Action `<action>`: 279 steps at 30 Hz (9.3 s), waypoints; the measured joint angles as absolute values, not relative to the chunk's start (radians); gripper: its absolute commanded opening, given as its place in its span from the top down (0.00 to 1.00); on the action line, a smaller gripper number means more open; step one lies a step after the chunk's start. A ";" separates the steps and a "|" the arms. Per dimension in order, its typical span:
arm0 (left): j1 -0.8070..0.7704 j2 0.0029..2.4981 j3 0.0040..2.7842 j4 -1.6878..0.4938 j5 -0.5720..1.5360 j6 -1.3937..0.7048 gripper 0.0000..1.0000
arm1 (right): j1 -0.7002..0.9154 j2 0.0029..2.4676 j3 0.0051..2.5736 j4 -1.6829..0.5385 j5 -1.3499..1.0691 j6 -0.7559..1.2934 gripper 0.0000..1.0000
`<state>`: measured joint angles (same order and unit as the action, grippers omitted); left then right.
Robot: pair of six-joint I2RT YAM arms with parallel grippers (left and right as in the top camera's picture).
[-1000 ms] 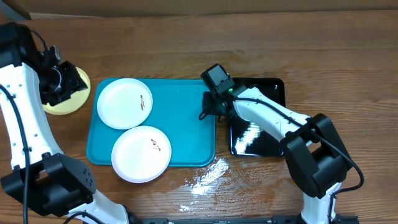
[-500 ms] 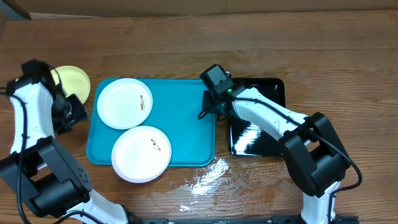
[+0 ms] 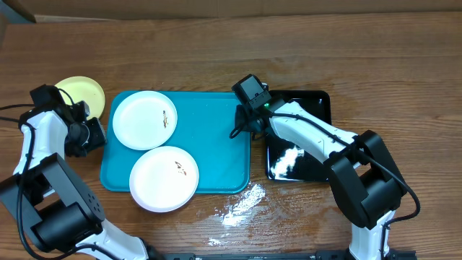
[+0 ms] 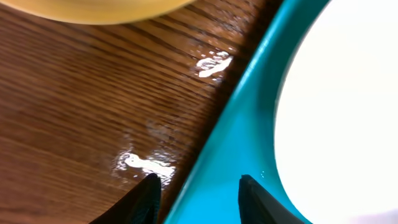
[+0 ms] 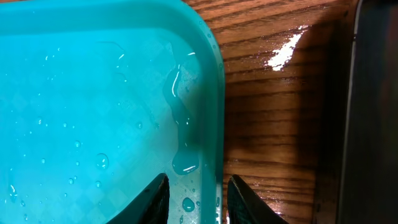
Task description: Clean dirty plates on tray and stack at the side
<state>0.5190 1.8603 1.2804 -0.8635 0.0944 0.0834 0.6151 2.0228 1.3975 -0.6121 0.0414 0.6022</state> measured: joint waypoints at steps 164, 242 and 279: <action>0.287 1.175 1.397 -1.544 0.097 -0.291 0.59 | 0.440 1.901 1.800 -1.449 -0.105 0.210 0.47; -0.092 1.733 1.055 -0.839 0.138 -0.305 0.62 | 0.255 1.901 1.557 -1.066 -0.070 0.323 0.45; -0.092 1.734 1.055 -0.897 0.172 -0.251 0.57 | 0.316 1.901 1.293 -0.908 0.020 0.414 0.39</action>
